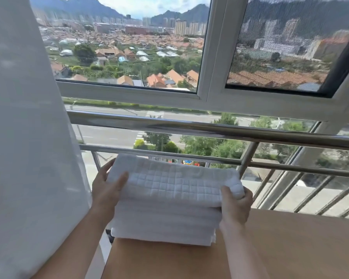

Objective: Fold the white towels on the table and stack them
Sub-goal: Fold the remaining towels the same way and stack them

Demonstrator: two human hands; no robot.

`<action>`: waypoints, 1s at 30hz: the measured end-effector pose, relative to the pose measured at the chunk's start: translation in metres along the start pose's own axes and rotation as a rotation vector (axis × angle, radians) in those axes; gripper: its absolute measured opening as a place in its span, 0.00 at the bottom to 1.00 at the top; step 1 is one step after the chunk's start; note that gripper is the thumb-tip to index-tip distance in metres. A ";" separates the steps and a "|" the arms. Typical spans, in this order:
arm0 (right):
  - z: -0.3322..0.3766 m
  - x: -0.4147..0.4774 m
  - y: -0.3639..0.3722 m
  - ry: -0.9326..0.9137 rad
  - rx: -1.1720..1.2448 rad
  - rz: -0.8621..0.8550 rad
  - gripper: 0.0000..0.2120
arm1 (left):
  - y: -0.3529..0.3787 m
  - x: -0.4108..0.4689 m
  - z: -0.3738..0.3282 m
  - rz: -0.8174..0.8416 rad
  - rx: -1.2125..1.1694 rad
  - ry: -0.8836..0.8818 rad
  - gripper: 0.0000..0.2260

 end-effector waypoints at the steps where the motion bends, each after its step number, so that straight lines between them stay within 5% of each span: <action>1: 0.005 0.002 0.001 -0.035 0.008 0.016 0.17 | 0.001 -0.001 -0.004 0.013 -0.004 0.019 0.21; 13: 0.014 0.016 0.004 -0.036 -0.001 0.181 0.19 | 0.008 0.011 -0.020 -0.007 -0.044 0.098 0.19; 18: 0.003 0.013 0.004 0.038 -0.254 0.137 0.23 | 0.012 0.004 -0.007 -0.110 0.328 0.079 0.22; 20: 0.012 0.012 0.004 -0.058 -0.337 0.112 0.23 | 0.011 0.005 -0.010 -0.125 0.441 0.079 0.24; 23: 0.033 0.005 0.010 -0.436 -0.570 0.079 0.23 | 0.020 0.004 -0.023 -0.173 0.803 0.234 0.26; 27: 0.048 -0.017 0.048 -0.878 -0.903 0.317 0.17 | 0.076 -0.017 -0.028 0.157 0.987 0.565 0.21; 30: 0.032 -0.026 0.078 -0.848 -1.142 0.623 0.22 | 0.113 -0.022 -0.013 0.441 1.158 0.603 0.20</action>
Point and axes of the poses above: each hand's wrist, its own x-axis towards the middle knuckle, its own y-axis out of the palm, z = x × y, the point moved 4 cm from there along x, towards the middle knuckle, and after that the axes turned 1 degree about y, right-handed, at the moved point
